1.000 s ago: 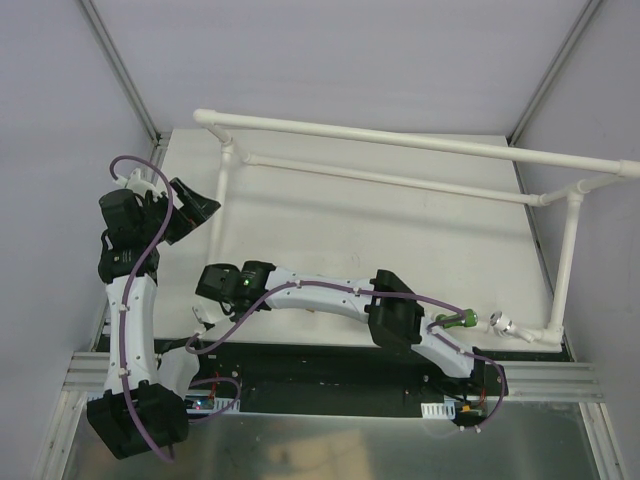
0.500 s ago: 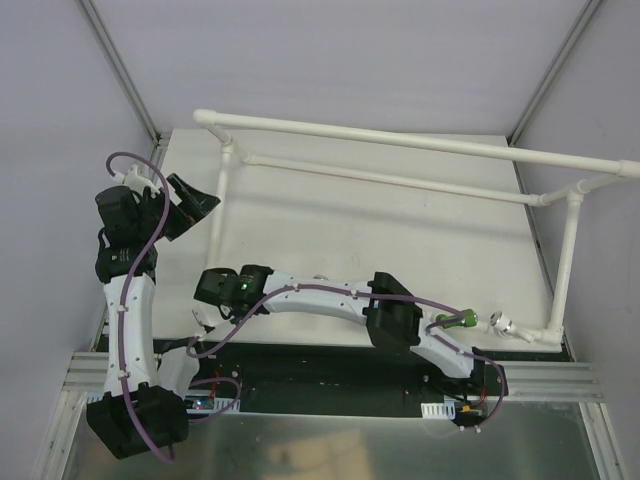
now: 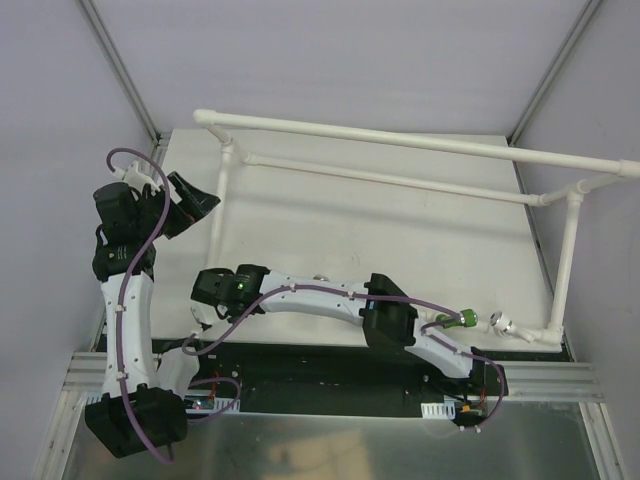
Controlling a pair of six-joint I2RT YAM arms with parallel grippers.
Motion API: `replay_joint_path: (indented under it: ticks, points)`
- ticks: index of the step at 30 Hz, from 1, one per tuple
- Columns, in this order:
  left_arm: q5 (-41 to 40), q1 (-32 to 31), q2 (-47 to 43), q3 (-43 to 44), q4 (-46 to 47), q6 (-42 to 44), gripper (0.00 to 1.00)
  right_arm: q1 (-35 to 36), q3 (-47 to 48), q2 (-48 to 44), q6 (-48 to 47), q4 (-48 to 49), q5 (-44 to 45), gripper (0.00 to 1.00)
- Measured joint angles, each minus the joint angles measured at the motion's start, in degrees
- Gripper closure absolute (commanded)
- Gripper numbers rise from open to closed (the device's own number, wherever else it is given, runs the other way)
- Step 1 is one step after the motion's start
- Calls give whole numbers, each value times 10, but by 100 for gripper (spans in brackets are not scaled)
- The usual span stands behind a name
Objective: Install the water faucets
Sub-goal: Place the water faucet at the center of the board.
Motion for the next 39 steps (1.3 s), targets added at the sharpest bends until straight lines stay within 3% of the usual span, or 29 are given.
replay_joint_path:
  ticks: [13, 28, 39]
  points:
    - [0, -4, 12, 4, -11, 19, 9, -21, 79, 33, 159, -49, -42, 100]
    - [-6, -4, 29, 10, -28, 35, 10, -24, 137, 64, 298, -84, -25, 100]
    - [-18, -4, 33, 23, -38, 43, 11, -49, 162, 70, 490, -97, -55, 100]
